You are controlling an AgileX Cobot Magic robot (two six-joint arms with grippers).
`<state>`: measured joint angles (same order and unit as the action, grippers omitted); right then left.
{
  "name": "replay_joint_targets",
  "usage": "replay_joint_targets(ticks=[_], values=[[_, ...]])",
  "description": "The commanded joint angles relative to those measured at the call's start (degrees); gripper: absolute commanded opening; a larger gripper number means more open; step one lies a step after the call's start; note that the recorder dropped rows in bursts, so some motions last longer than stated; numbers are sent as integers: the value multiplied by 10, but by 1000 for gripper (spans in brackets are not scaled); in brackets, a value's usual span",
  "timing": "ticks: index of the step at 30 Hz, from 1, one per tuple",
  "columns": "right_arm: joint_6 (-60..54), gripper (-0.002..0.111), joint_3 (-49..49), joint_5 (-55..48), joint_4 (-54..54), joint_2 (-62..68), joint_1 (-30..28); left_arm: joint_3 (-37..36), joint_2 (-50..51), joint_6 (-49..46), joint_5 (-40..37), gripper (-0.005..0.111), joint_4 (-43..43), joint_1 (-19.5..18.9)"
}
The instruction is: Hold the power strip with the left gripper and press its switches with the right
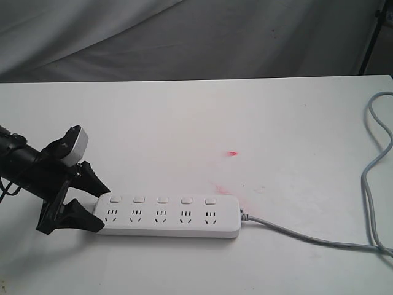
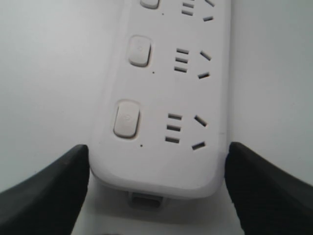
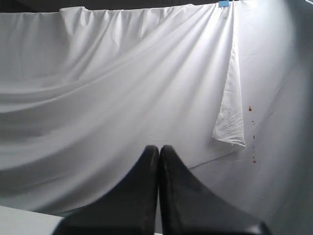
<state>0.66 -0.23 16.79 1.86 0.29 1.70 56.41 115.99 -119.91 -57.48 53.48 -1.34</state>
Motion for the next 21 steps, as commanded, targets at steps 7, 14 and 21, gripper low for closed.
replay_joint_targets(ticks=[7,14,21], values=[[132,0,-8,-18,-37,-3,-5,2,0,-1,6,23,-2,3],[157,0,-134,-110,-39,44,-1,2,0,-1,6,23,-1,3],[134,0,-268,-210,-25,210,37,2,0,-1,6,23,-1,3]])
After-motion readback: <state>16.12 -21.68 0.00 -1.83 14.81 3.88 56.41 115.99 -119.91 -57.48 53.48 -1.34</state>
